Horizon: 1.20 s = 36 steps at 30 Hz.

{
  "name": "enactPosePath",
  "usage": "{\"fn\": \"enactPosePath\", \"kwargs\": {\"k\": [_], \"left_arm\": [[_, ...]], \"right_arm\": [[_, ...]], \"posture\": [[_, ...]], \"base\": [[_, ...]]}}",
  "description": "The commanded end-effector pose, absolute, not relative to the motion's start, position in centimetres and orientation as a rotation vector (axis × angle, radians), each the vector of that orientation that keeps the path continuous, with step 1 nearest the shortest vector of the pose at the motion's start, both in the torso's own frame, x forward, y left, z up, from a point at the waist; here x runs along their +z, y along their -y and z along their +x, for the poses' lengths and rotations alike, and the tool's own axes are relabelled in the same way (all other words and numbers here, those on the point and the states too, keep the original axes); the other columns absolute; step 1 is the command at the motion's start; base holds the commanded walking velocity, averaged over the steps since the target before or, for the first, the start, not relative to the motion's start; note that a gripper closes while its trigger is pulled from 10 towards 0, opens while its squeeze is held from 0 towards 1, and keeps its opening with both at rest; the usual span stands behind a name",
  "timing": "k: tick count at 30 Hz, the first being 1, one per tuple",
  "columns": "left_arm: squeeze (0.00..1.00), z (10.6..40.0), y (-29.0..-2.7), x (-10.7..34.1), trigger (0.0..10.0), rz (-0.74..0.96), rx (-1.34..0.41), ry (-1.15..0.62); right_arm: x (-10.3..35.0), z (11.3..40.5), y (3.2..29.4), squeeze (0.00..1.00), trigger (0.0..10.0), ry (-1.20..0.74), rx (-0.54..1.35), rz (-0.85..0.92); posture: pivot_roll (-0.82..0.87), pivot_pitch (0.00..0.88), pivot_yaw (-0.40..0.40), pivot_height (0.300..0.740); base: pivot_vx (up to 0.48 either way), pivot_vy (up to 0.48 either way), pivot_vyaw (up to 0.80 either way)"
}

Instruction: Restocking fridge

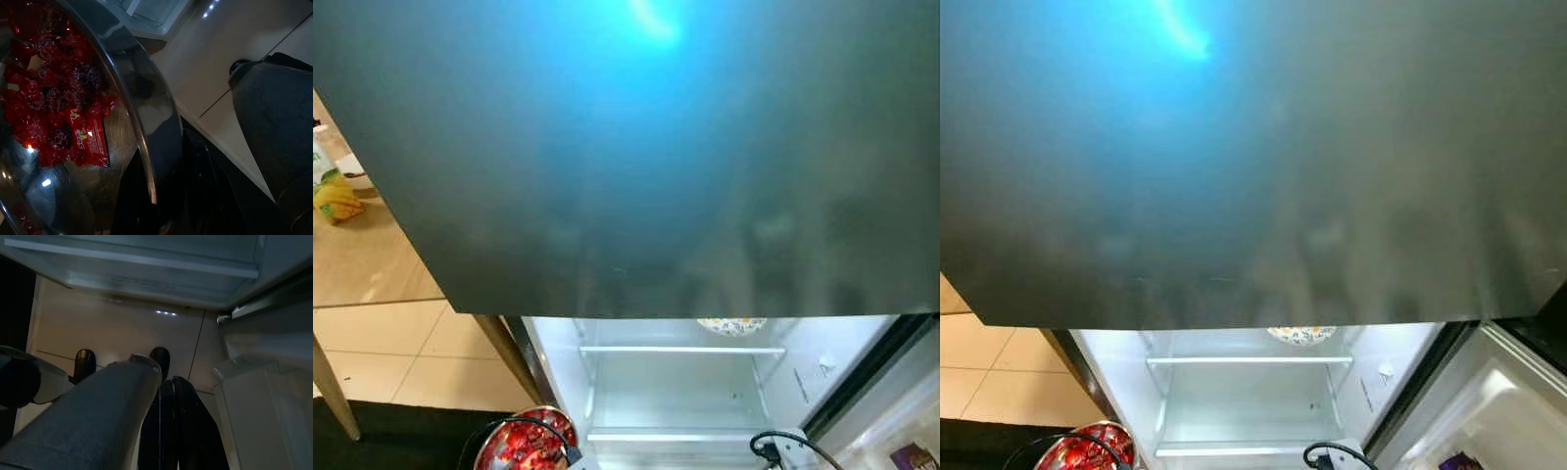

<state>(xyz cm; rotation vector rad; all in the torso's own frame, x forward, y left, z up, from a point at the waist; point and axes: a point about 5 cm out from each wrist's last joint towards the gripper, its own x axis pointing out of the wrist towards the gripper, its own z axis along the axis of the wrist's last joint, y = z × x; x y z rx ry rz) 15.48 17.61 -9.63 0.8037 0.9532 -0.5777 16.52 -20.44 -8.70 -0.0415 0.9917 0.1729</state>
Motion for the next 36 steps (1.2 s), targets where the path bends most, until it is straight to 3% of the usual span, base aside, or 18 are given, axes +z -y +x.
{"fn": "enactPosePath", "kwargs": {"k": [1,27,36], "left_arm": [[0.00,17.3,-16.2,-8.9,10.0,0.824,-0.612,-0.854],[0.00,21.1,-10.5,-6.1,10.0,0.960,-0.950,-0.496],[0.00,22.9,-8.9,-4.6,10.0,1.046,-0.975,-0.331]], "right_arm": [[-8.4,17.2,20.3,0.00,10.0,-0.965,0.175,-0.037],[-8.3,17.4,20.6,0.00,10.0,-0.958,0.155,-0.038],[-7.6,18.8,20.3,0.00,10.0,-0.902,0.134,0.002]], "posture": [[-0.10,0.000,0.029,0.740],[-0.10,0.000,0.030,0.740],[-0.10,0.000,0.037,0.740]], "base": [[0.000,0.000,0.00],[0.000,0.000,0.00],[0.000,0.000,0.00]]}}
